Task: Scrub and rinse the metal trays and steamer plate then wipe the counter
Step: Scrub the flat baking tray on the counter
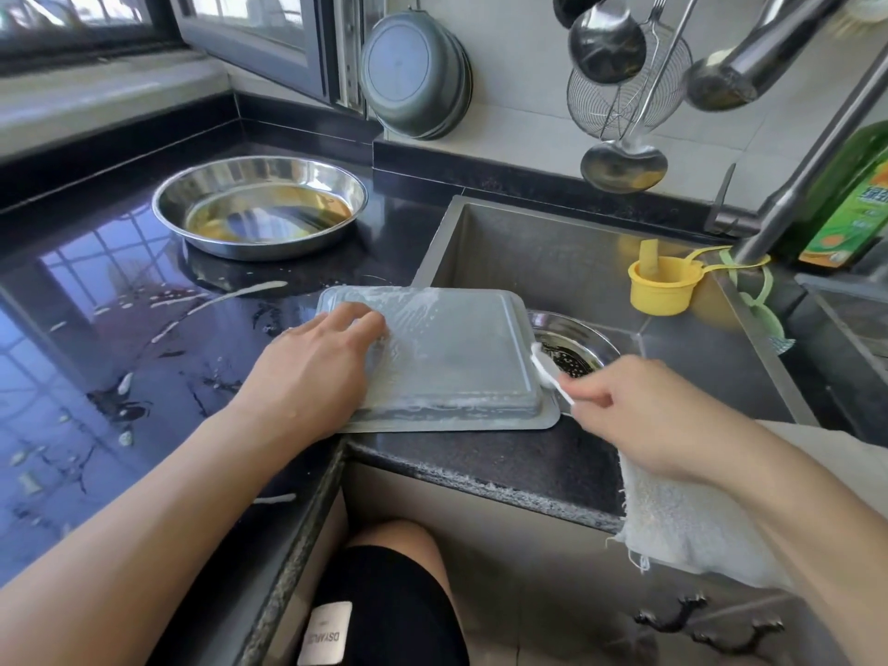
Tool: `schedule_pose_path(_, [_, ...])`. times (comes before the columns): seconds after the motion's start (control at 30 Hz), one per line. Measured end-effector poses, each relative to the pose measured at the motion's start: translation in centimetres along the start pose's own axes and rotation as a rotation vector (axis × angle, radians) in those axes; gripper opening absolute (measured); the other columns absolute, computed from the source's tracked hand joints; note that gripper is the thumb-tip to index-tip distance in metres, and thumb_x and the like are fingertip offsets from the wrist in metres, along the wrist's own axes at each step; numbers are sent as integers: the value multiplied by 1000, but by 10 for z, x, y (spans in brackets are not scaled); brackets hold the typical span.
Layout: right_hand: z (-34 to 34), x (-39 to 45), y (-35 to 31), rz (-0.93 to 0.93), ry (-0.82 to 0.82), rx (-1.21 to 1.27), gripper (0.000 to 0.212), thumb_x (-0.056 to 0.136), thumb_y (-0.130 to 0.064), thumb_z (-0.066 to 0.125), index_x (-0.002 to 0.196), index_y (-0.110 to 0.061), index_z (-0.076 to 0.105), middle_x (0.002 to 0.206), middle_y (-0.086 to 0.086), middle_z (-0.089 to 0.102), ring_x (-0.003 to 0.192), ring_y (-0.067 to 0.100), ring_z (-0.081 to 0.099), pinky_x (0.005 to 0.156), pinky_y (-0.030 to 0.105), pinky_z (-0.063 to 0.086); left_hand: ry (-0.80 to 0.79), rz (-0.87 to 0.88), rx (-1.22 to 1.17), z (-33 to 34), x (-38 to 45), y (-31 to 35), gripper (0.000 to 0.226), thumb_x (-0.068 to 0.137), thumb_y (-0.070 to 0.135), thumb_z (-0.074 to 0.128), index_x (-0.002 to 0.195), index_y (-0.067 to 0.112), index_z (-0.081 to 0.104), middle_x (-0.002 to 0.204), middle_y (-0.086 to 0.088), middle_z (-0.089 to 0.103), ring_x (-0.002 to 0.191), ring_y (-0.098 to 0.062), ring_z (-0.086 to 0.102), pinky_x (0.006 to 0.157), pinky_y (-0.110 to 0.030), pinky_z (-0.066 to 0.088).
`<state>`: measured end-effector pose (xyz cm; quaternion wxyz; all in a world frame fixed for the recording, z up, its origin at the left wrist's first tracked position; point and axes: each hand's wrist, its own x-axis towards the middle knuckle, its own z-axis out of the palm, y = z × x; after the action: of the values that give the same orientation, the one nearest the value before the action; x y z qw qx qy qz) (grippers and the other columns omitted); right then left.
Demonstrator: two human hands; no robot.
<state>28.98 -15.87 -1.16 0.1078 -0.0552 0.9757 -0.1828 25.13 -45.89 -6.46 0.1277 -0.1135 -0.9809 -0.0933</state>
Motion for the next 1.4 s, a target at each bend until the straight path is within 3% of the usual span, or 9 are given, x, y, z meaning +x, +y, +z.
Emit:
schedule_pose_path(0.2, [-10, 8, -12, 73, -124, 98, 29, 101, -18, 48, 85, 3, 61, 59, 5, 58, 39, 15, 43, 43, 23, 36, -8, 13, -2, -1, 0, -2, 40, 97, 13, 48, 134, 26, 53, 150, 8, 47, 118, -32, 59, 72, -36, 34])
schedule_pose_path(0.3, [-10, 46, -20, 106, 14, 245, 31, 100, -15, 49, 74, -4, 62, 58, 8, 63, 40, 18, 46, 44, 23, 37, -6, 24, -11, -2, 0, -2, 34, 99, 16, 49, 132, 25, 55, 149, 7, 50, 114, -34, 61, 72, -36, 35])
schedule_pose_path(0.4, [-7, 65, -19, 90, 90, 301, 22, 96, -13, 52, 93, -8, 74, 68, 4, 56, 49, 16, 41, 49, 27, 35, -10, 21, 9, -4, -1, -1, 33, 101, 18, 48, 132, 25, 54, 150, 7, 49, 115, -34, 61, 73, -36, 32])
schedule_pose_path(0.7, [5, 4, 1, 26, 62, -54, 30, 98, -22, 52, 118, -31, 73, 56, -1, 42, 54, 16, 34, 49, 26, 33, -34, 2, 17, -2, 2, -2, 44, 97, 14, 45, 137, 28, 52, 152, 10, 45, 118, -33, 60, 73, -37, 37])
schedule_pose_path(0.87, [-2, 59, -5, -1, 116, -214, 24, 100, -24, 49, 101, -27, 73, 80, 5, 57, 74, 27, 52, 58, 37, 36, -34, -2, -25, -1, 2, -3, 43, 95, 11, 47, 134, 28, 55, 151, 11, 47, 120, -30, 59, 76, -38, 42])
schedule_pose_path(1.0, [-10, 89, 3, -28, 218, -111, 39, 104, -26, 50, 135, -47, 59, 71, -3, 52, 61, 19, 49, 51, 32, 35, -42, -1, -30, -2, 3, -3, 43, 95, 11, 48, 134, 29, 55, 151, 12, 48, 117, -32, 61, 73, -36, 38])
schedule_pose_path(1.13, [-19, 84, 17, -73, 111, -149, 45, 103, -27, 54, 134, -59, 54, 75, -6, 61, 71, 19, 60, 68, 37, 51, -55, 5, -19, -4, 4, -4, 47, 96, 25, 33, 137, 29, 56, 152, 11, 47, 120, -32, 60, 77, -38, 37])
schedule_pose_path(1.27, [-38, 49, 32, -130, -95, -56, 47, 101, -23, 61, 122, -64, 58, 60, -3, 62, 56, 8, 54, 60, 30, 49, -68, 12, 3, -5, 2, -4, 81, 76, 44, 3, 135, 30, 57, 150, 11, 49, 122, -30, 60, 78, -39, 38])
schedule_pose_path(1.4, [-33, 37, 37, -179, -148, -19, 49, 99, -22, 64, 116, -68, 61, 75, 0, 66, 65, 16, 54, 72, 44, 52, -65, 18, 4, -9, 2, 1, 75, 84, 43, 6, 136, 29, 58, 150, 9, 50, 121, -32, 60, 76, -37, 34])
